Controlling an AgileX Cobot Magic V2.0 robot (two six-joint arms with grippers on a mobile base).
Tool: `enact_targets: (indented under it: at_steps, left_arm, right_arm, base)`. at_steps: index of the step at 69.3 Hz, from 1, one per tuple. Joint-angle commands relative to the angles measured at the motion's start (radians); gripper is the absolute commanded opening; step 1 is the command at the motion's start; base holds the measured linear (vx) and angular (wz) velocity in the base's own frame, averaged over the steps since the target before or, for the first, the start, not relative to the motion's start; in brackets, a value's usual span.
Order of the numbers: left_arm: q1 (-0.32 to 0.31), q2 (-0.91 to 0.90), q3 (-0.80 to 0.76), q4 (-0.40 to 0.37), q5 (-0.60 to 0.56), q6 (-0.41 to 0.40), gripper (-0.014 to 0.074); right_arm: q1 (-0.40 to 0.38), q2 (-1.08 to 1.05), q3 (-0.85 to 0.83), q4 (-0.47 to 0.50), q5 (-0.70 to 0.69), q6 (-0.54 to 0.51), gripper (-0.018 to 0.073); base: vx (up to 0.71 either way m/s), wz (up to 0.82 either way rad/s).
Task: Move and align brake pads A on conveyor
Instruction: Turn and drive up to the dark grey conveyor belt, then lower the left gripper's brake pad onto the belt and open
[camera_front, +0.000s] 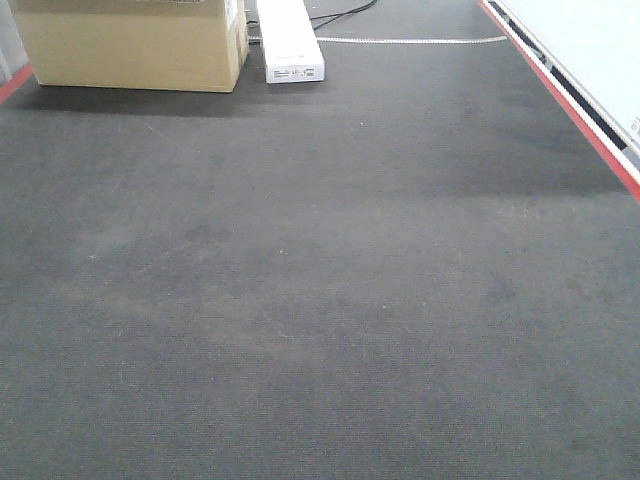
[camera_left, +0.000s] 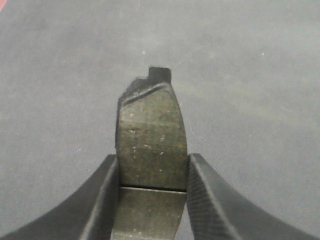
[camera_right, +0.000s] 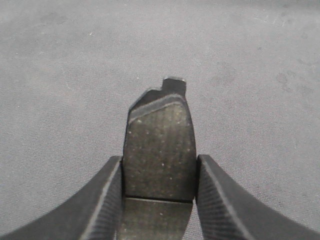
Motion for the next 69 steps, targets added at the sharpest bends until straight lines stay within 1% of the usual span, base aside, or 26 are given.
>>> enact_targets:
  at_steps: [1,9,19,27,33,38,51,59,64,69]
  left_arm:
    - [0.003,0.009,-0.024,0.003,-0.097,-0.001,-0.0006]
    - [0.003,0.043,-0.024,-0.021,-0.099,-0.005,-0.0006]
    - [0.003,0.171,-0.026,-0.052,-0.144,-0.004,-0.0006]
    - [0.003,0.315,-0.046,-0.059,-0.215,0.004,-0.0006]
    - [0.003,0.453,-0.089,-0.059,-0.259,0.045,-0.0006]
    - [0.003,0.57,-0.138,-0.059,-0.264,0.067,-0.0006]
    - [0.003,0.889,-0.308,-0.06,-0.231,0.105,-0.0006]
    - [0.003,1.089,-0.425,-0.059,-0.2,0.109,-0.0006]
    - [0.003,1.215,-0.5,-0.059,-0.148,0.109,-0.0006]
    - [0.003,1.336,-0.586,-0.06,-0.067,0.109,-0.0006]
  right_arm:
    - [-0.005,0.002,-0.027,-0.006,-0.081,-0.002,-0.0011]
    - [-0.005,0.002,-0.027,-0.006,-0.081,-0.002,-0.0011]
    - [-0.005,0.002,-0.027,-0.006,-0.081,-0.002,-0.0011]
    - [-0.005,0.002,-0.027,-0.006,-0.081,-0.002,-0.0011]
    - [-0.005,0.002,-0.027,-0.006,-0.081,-0.002,-0.0011]
    - [-0.005,0.002,-0.027,-0.006,-0.081,-0.002,-0.0011]
    - [-0.005,0.002,-0.027,-0.006,-0.081,-0.002,-0.0011]
    - [-0.005,0.002,-0.027,-0.006,-0.081,-0.002,-0.0011]
    - [-0.005,0.002,-0.027,-0.006,-0.081,-0.002,-0.0011]
    - [-0.005,0.002,-0.027,-0.006,-0.081,-0.002,-0.0011]
  base:
    - [0.0,0.0]
    - [0.0,0.0]
    - [0.0,0.0]
    - [0.0,0.0]
    - [0.0,0.0]
    - [0.0,0.0]
    - [0.0,0.0]
    - [0.0,0.0]
    - [0.0,0.0]
    - [0.0,0.0]
